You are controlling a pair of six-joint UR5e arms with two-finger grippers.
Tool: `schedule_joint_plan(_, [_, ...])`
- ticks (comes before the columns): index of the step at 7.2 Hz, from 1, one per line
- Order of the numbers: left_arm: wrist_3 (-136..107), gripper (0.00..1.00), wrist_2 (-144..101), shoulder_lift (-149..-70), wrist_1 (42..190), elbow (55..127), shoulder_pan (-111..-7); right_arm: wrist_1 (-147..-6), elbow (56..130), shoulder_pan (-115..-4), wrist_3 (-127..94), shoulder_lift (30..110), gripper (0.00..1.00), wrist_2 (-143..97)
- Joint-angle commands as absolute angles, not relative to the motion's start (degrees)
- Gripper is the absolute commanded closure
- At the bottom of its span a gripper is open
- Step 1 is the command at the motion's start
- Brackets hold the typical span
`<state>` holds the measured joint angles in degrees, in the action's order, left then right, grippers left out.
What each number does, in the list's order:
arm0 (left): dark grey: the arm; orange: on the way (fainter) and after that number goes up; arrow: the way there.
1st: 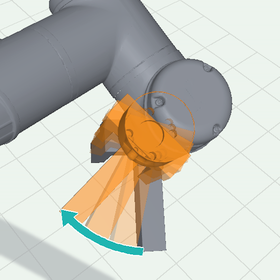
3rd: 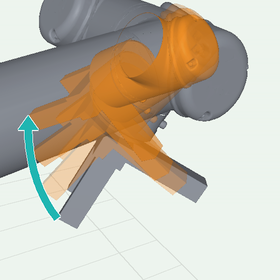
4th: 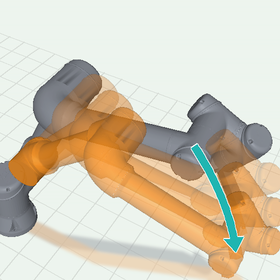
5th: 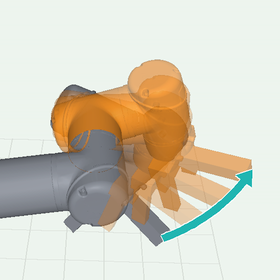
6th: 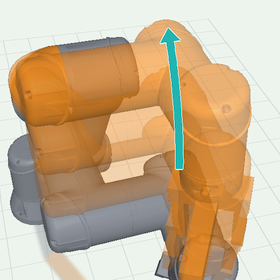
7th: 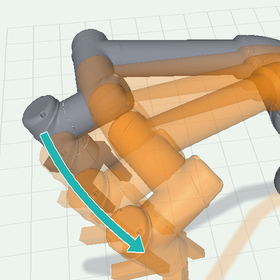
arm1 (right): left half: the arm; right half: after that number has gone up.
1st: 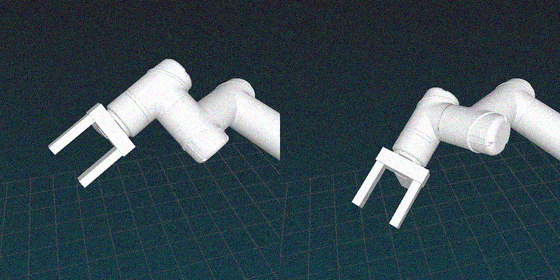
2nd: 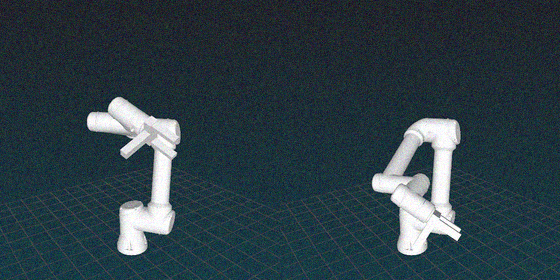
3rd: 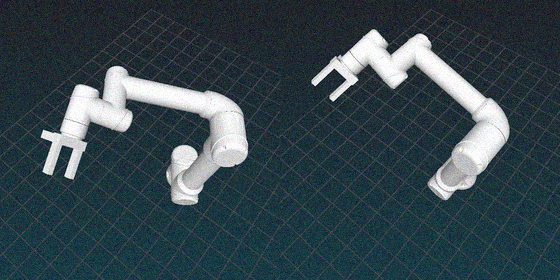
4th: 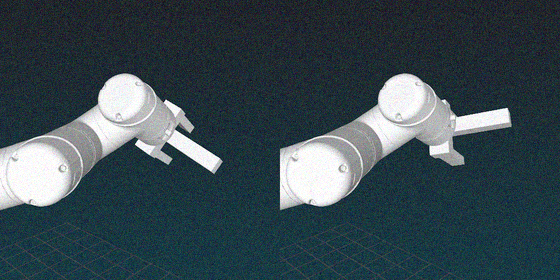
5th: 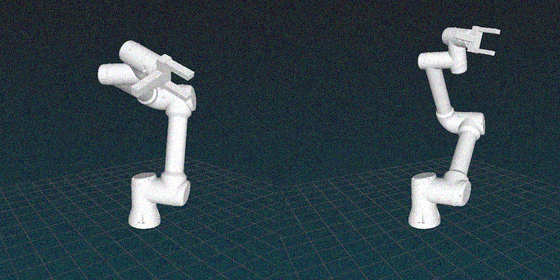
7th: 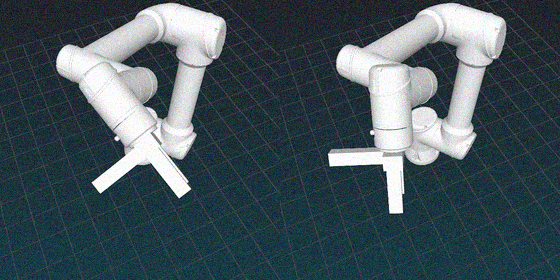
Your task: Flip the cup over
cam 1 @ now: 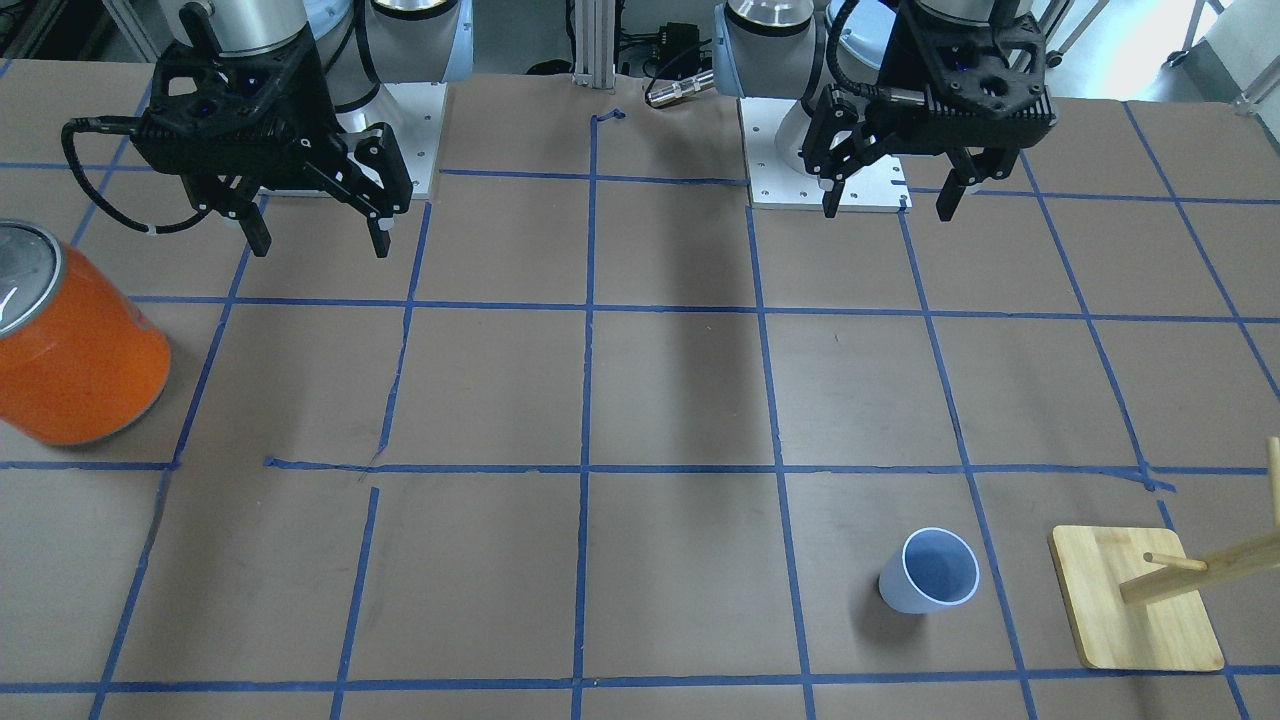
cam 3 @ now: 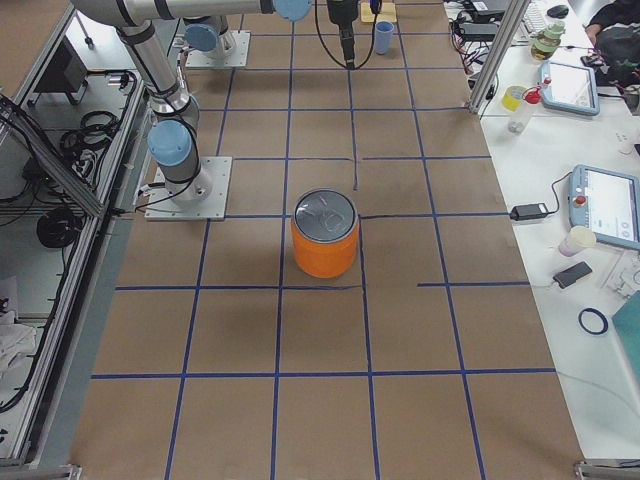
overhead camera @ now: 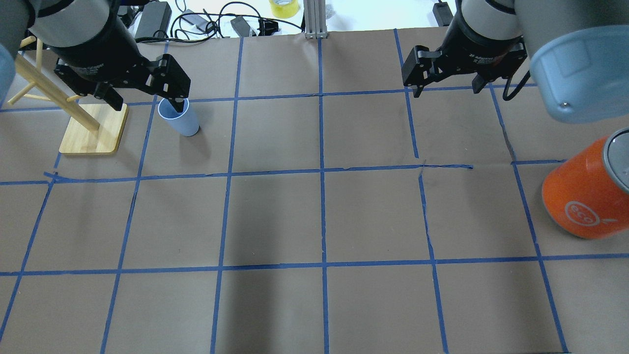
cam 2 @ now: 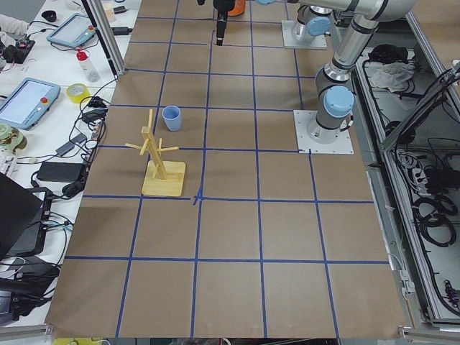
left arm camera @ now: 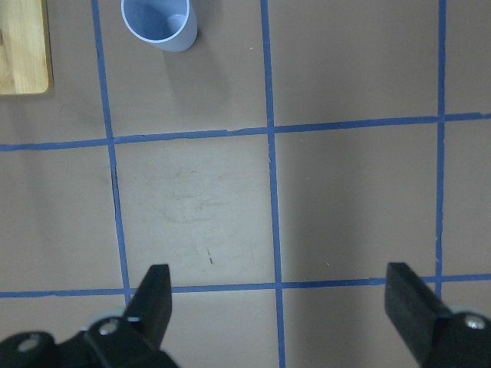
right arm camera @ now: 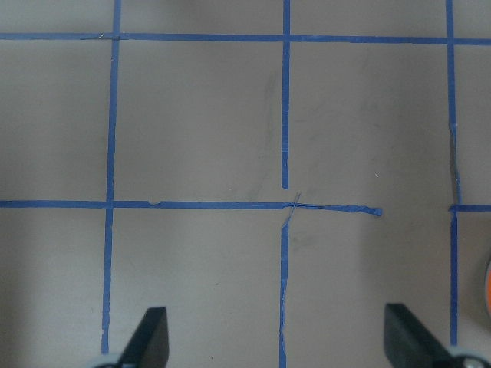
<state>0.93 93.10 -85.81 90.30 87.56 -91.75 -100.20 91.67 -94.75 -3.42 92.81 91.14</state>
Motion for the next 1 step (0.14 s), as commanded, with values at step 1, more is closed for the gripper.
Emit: schedule_joint_plan(1, [0.6, 0.00, 93.1, -85.8, 90.4, 87.6, -91.8, -100.2, 91.7, -94.7, -3.4, 92.8, 0.00, 91.1])
